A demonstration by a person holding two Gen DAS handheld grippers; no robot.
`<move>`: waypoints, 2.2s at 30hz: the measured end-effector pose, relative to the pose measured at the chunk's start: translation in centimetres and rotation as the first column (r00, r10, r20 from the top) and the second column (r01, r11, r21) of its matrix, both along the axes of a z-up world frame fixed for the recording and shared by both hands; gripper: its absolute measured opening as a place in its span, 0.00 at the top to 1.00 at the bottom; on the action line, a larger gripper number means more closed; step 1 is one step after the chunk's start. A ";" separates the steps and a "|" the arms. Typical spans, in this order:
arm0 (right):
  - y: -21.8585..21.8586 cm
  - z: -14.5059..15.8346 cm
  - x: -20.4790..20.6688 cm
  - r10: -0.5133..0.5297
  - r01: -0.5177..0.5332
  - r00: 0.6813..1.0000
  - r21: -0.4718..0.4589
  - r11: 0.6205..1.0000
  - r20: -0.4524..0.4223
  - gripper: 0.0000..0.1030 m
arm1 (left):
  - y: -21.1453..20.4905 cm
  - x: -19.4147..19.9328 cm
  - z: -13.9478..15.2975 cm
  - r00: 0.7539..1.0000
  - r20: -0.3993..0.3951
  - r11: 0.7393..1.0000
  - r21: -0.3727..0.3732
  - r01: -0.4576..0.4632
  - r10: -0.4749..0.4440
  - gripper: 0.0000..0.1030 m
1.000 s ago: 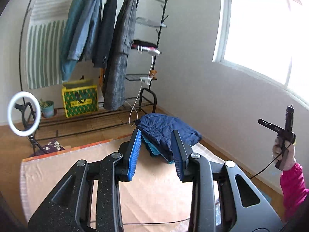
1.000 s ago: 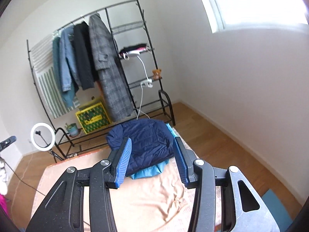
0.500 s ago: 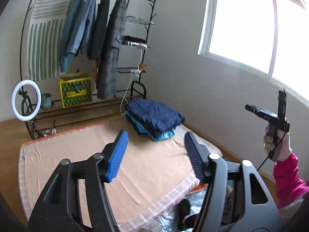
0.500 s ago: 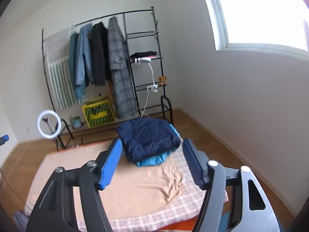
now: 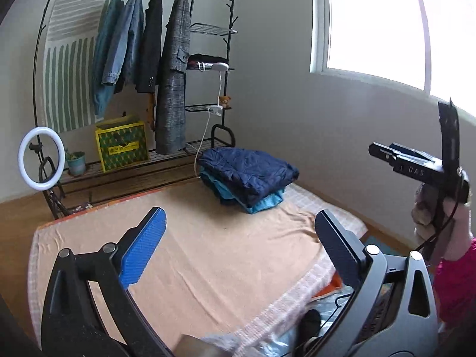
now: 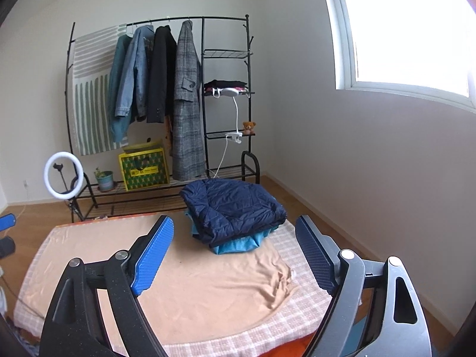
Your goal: Fold large clothes
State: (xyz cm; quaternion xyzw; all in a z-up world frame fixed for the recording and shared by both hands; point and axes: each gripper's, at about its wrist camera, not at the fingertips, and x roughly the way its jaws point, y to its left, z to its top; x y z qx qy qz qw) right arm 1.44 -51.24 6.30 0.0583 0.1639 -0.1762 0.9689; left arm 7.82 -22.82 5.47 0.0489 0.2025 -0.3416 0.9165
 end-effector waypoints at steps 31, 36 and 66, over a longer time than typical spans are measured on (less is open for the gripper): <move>0.7 -7.9 7.3 -0.035 0.035 0.997 0.001 0.999 -0.071 0.18 | -2.7 6.8 -7.6 0.992 -0.090 0.995 0.061 -0.079 0.085 0.00; 0.3 -7.9 7.1 -0.039 0.040 0.997 0.013 0.999 -0.066 0.18 | -2.7 6.5 -7.5 0.993 -0.084 0.996 0.058 -0.073 0.078 0.00; 0.4 -7.9 7.2 -0.041 0.042 0.997 0.009 0.999 -0.070 0.18 | -3.2 5.8 -7.3 0.995 -0.076 0.996 0.063 -0.058 0.063 0.00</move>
